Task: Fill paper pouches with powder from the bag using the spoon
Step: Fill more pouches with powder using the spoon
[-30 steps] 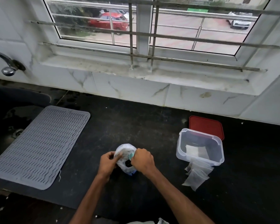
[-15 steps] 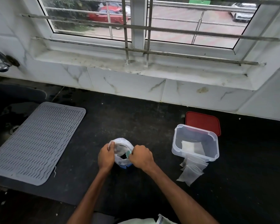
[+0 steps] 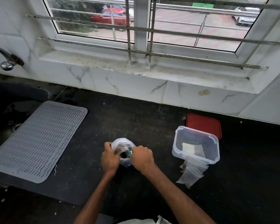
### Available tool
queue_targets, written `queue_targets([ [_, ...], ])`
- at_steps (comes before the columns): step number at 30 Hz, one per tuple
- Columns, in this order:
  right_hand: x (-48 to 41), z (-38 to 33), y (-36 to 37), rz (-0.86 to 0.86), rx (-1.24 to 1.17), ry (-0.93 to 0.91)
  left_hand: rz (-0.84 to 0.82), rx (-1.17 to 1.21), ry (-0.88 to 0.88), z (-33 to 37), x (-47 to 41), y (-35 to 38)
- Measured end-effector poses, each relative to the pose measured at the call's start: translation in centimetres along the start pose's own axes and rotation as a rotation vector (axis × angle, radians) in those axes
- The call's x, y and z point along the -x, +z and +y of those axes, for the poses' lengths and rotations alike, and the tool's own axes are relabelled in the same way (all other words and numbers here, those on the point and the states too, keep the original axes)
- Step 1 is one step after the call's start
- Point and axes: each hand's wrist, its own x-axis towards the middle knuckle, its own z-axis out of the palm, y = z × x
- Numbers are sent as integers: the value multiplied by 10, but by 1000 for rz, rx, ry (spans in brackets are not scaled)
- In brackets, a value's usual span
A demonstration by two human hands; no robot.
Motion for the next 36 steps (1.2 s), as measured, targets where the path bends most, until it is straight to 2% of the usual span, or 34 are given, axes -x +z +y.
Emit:
queue_targets([
  [5,-2,-5,1,4,116,-75,-55,-169,120,-2,4,5],
  [9,-3,-4,7,24,134,-96,-71,-193,158,-7,5,3],
  [18,-3,-7,9,-4,117,-209,-104,-62,41,-9,-2,2],
  [22,-4,-9,13,22,149,-169,-101,-1,42,-12,0,2],
  [29,-4,-8,27,22,123,-139,-44,411,-255,-24,-7,8],
  [32,-4,-4,32,-1,93,-103,-37,541,-329,-25,-8,14],
  [34,-3,-4,34,0,81,-89,-30,515,-320,-21,-8,14],
  [36,-2,-6,34,13,74,-80,-26,391,-290,-17,-8,12],
])
